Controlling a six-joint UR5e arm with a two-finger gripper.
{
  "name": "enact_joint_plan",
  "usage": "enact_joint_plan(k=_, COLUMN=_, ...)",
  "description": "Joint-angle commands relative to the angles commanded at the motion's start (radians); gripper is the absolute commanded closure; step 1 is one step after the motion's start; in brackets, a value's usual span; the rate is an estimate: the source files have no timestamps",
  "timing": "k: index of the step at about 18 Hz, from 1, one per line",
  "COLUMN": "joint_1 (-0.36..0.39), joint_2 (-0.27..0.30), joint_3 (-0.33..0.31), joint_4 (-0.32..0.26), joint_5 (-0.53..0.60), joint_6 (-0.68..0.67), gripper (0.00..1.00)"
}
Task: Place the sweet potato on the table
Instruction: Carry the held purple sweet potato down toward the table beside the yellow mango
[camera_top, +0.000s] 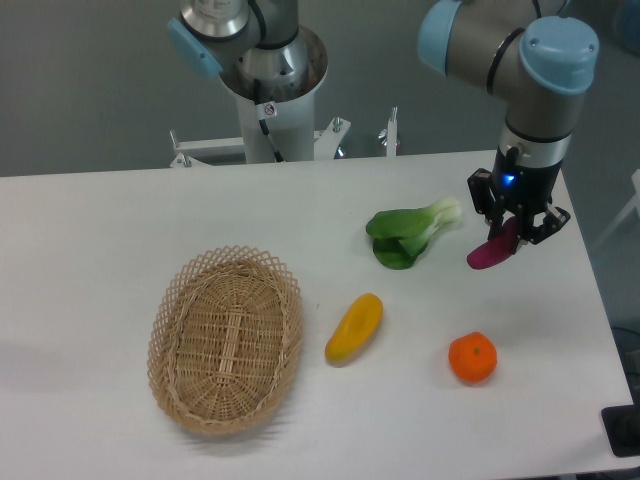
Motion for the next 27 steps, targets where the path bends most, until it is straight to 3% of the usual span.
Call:
enact_joint_plan(k=8, joint_1=-0.002, joint_2=0.008, joint_3=-0.011, joint_4=0.000, joint_5=0.005, joint_6=-0.011, gripper=0.91)
enact_joint_plan(k=12, joint_1=-0.011, joint_2=0.003, joint_3=-0.015, joint_4=0.015, joint_5=0.000, joint_6=-0.124, gripper=0.91)
enact_joint_plan(k=16, joint_1=-0.063, joint_2=-0.018, joint_3=-0.038, joint_4=0.104, joint_5=0.000, joint_6=-0.316, gripper=0.91)
enact_joint_plan(k=19, joint_1=-0.109, joint_2=-0.057, joint_3=-0.064, joint_4=0.211, joint_5=0.005, joint_6=-0.392, gripper=0.91)
enact_joint_plan(k=23, joint_1=-0.161, joint_2=-0.104, joint_3=-0.064, joint_4=0.259, joint_5=0.006, joint_6=-0.569, gripper=0.91)
enact_joint_plan(k=25, joint_1=-0.192, joint_2=-0.142, joint_3=-0.063, joint_4=0.328, joint_5=0.015, joint_6=-0.700, gripper=0.90)
enact_joint_plan(k=27, joint_1=-0.227, joint_2=-0.173, joint_3=-0.055, joint_4=0.354, joint_5=0.038, joint_6=-0.756, gripper=0.89)
